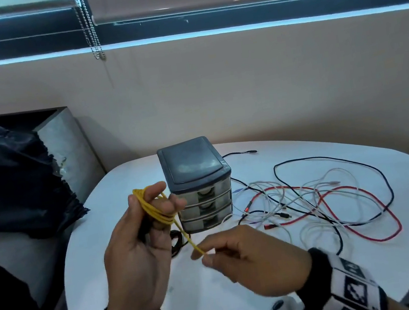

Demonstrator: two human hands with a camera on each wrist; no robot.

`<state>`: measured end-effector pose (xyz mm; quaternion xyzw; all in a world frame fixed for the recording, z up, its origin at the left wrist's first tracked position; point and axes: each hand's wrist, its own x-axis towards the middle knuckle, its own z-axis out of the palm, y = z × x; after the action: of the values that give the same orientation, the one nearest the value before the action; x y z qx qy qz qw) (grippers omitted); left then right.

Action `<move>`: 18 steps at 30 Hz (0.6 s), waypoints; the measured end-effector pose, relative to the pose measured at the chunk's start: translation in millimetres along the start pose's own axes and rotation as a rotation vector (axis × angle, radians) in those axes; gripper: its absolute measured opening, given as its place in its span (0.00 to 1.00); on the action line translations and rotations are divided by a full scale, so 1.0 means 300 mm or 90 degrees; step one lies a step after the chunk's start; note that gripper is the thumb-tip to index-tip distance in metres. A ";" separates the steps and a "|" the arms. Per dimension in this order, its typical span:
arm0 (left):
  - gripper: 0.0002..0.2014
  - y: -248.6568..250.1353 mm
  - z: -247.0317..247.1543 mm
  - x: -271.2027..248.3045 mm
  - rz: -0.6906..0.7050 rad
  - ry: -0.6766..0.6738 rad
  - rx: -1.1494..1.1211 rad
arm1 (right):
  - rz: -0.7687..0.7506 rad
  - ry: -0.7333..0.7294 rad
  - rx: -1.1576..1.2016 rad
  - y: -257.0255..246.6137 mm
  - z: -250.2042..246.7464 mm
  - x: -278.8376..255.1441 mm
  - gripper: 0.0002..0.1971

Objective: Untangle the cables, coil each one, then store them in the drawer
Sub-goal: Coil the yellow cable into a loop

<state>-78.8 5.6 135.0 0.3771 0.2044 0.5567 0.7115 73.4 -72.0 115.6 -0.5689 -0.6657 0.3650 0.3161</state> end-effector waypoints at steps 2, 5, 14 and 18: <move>0.19 -0.021 -0.010 0.009 0.067 0.006 0.192 | -0.036 0.004 -0.058 -0.045 -0.010 -0.002 0.09; 0.20 -0.049 -0.024 -0.001 0.101 -0.102 0.517 | -0.116 0.100 -0.133 -0.095 -0.057 0.000 0.11; 0.26 0.051 0.058 -0.061 -0.269 -0.301 0.394 | -0.160 0.110 0.221 -0.109 -0.155 -0.063 0.03; 0.23 0.026 0.065 -0.076 -0.316 -0.308 0.292 | -0.158 0.147 0.217 -0.090 -0.158 -0.072 0.04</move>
<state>-76.8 -21.1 150.3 0.5847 0.2347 0.2035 0.7494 102.2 -89.7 163.6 -0.4592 -0.6185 0.3629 0.5243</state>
